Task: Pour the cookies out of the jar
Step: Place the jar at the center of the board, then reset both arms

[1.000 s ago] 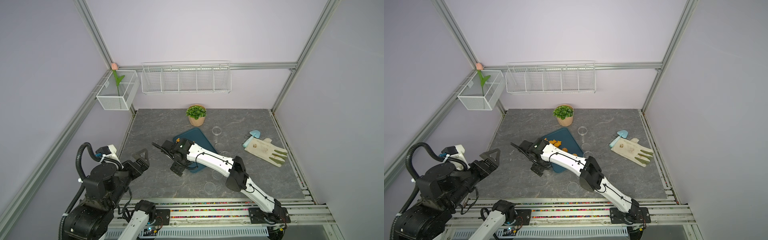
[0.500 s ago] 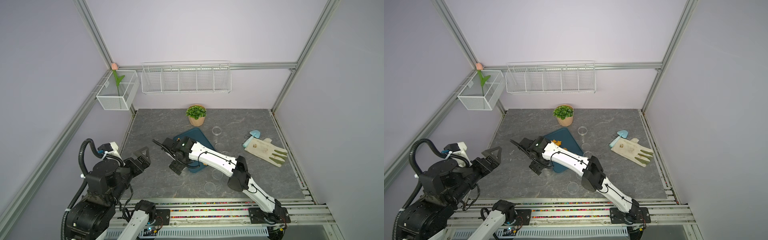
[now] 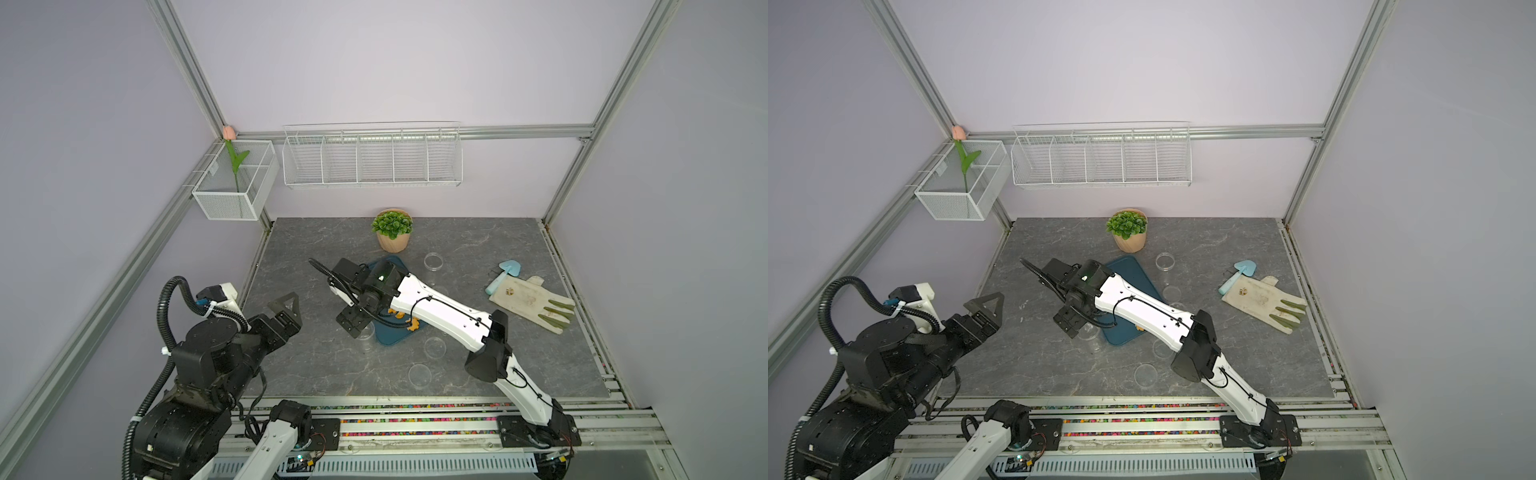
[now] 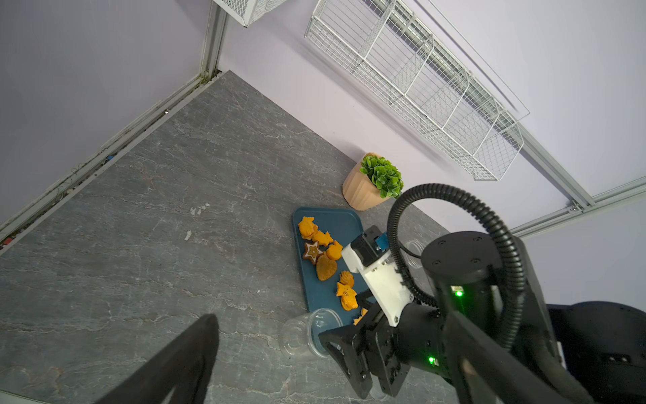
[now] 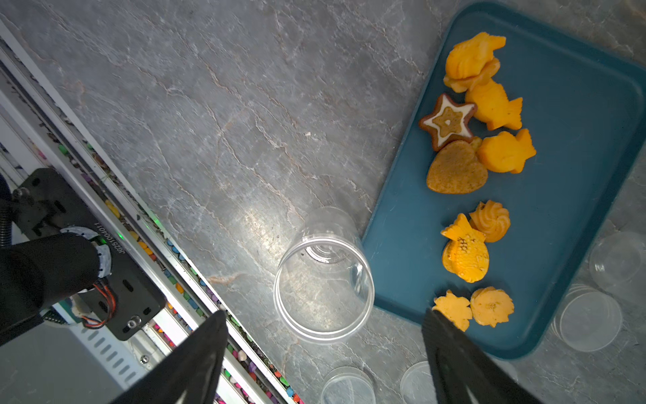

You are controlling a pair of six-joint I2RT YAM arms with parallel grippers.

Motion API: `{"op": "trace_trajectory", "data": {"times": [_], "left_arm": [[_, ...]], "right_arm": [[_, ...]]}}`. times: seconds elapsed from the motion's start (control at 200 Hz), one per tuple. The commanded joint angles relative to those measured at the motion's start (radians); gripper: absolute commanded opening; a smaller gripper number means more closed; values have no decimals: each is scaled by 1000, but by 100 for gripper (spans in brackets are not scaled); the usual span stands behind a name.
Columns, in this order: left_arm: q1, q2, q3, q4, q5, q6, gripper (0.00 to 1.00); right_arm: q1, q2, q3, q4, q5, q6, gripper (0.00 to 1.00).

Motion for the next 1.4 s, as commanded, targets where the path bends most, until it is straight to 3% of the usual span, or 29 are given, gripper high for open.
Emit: {"op": "trace_trajectory", "data": {"times": [0.0, 0.425, 0.585, 0.8, 1.045, 1.16, 1.395], "left_arm": [[0, -4, 5, -11, -5, 11, 100], [0, 10, 8, 21, 11, 5, 100], [0, 16, 6, 31, 21, 6, 100], [1, 31, 7, 40, 38, 6, 100], [1, 45, -6, 64, 45, 12, 100], [0, 57, -19, 87, 45, 14, 100], [1, 90, -27, 135, 38, 29, 100]], "right_arm": [[-33, -93, 18, 32, 0, 14, 89], [-154, -277, 8, 103, -117, 52, 89], [-201, -351, -59, 208, -293, 107, 89], [-266, -427, -227, 503, -690, 294, 89], [-336, -522, -411, 812, -892, 519, 89], [-392, -592, -507, 910, -907, 582, 89], [-580, -771, -641, 817, -820, 487, 89]]}}
